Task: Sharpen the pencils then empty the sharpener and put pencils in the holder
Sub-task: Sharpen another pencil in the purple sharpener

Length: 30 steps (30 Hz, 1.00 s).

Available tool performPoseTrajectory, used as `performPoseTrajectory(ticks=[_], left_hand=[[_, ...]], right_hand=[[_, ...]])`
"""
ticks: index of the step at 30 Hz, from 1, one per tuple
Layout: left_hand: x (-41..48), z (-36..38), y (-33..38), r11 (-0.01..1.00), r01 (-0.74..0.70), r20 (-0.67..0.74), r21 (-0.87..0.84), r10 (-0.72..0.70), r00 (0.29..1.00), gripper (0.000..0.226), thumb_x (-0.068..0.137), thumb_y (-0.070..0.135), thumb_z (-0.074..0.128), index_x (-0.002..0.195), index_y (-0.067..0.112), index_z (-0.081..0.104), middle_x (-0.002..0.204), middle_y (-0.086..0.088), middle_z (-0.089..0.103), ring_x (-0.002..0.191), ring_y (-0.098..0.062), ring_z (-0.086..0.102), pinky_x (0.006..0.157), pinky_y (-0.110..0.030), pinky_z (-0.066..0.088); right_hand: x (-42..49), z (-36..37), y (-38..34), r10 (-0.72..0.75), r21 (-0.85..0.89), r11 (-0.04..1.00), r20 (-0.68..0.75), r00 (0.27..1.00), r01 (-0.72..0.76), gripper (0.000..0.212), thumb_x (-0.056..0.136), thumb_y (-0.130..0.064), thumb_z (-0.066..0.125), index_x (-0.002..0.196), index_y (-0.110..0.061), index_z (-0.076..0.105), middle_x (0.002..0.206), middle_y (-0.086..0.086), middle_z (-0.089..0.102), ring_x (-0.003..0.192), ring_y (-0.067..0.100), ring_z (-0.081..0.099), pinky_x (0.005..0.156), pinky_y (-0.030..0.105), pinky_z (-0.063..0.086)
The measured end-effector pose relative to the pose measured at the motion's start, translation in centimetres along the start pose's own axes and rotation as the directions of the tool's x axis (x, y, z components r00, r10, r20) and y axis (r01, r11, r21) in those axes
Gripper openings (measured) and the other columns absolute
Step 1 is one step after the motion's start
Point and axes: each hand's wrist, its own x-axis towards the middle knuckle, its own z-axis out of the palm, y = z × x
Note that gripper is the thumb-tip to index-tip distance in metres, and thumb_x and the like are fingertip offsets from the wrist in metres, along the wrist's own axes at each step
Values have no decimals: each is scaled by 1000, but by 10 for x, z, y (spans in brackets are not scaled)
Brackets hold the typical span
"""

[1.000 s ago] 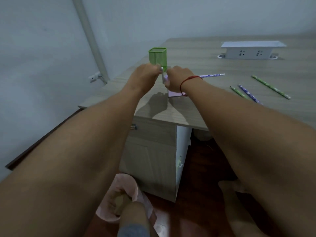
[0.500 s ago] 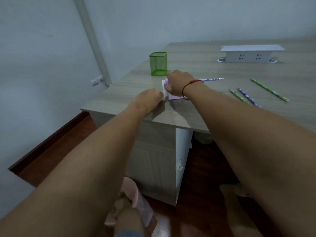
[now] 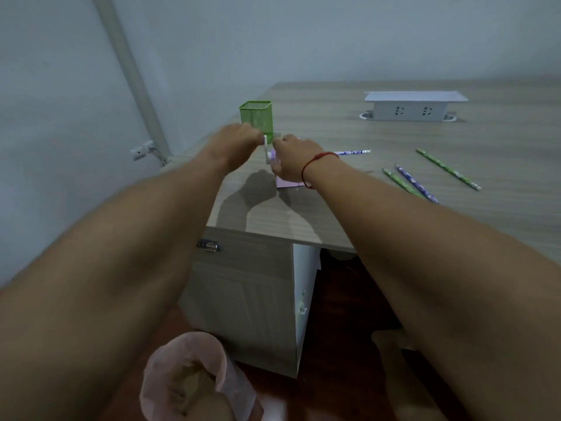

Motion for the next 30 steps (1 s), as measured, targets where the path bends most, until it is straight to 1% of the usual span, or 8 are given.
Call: performPoseTrajectory(ticks=[5, 9, 12, 17, 22, 25, 28, 30], left_hand=[[-15, 8, 6, 996, 43, -85, -84, -50, 995, 25, 95, 13, 42, 109, 4, 60, 100, -28, 65, 89, -44, 63, 73, -47, 51], [-30, 1, 21, 993, -28, -150, -119, 10, 989, 25, 96, 13, 42, 111, 4, 58, 91, -28, 66, 81, -44, 64, 67, -48, 51], [-59, 7, 44, 995, -19, 11, -100, 20, 1000, 30, 100, 19, 36, 120, 4, 53, 95, -25, 65, 83, -39, 64, 69, -44, 46], [-61, 17, 46, 978, 182, 285, -105, -145, 947, 26, 98, 14, 45, 113, 2, 61, 106, -20, 64, 97, -36, 62, 81, -39, 47], [-45, 31, 29, 924, 360, 290, -127, -312, 905, 29, 96, 16, 44, 112, 1, 63, 116, -25, 61, 106, -38, 59, 85, -39, 45], [-31, 37, 23, 913, 373, 309, -165, -312, 899, 25, 95, 19, 49, 107, 5, 66, 109, -22, 65, 96, -33, 63, 80, -36, 47], [-27, 42, 30, 913, 365, 306, -183, -300, 904, 23, 93, 17, 50, 104, 5, 66, 106, -22, 65, 97, -36, 62, 79, -37, 47], [-25, 45, 28, 916, 341, 282, -213, -277, 919, 22, 93, 15, 49, 102, 4, 66, 106, -23, 65, 97, -37, 62, 80, -38, 47]], right_hand=[[-4, -5, -2, 11, -56, 998, 26, 1000, -10, 38, 97, -29, 42, 129, -10, 52, 132, 16, 53, 118, 33, 55, 95, 38, 44], [-1, -12, 2, 37, -57, 998, 49, 998, -35, 38, 98, -33, 40, 124, -10, 54, 126, 16, 57, 109, 32, 58, 91, 39, 46], [-2, -8, 1, 36, -58, 998, 99, 994, -31, 37, 96, -33, 40, 118, -8, 56, 118, 16, 59, 95, 31, 58, 84, 39, 48], [-5, 0, -6, -10, -22, 1000, 70, 997, 11, 36, 97, -32, 41, 119, -7, 54, 123, 17, 56, 108, 35, 58, 87, 40, 46], [-6, 9, -18, -45, 15, 999, 33, 998, 44, 39, 97, -31, 43, 127, -7, 50, 133, 17, 52, 118, 34, 54, 94, 39, 43], [0, 6, -4, -54, 31, 998, 84, 995, 51, 44, 97, -38, 42, 130, -10, 48, 132, 16, 51, 116, 34, 55, 92, 41, 44], [2, -2, 22, 11, 243, 969, 82, 997, -31, 47, 98, -35, 39, 136, -7, 41, 129, 19, 54, 114, 35, 55, 91, 40, 44], [1, -4, 39, 111, 292, 948, 68, 992, -126, 40, 101, -29, 33, 127, -3, 49, 127, 23, 56, 109, 35, 54, 87, 35, 41]])
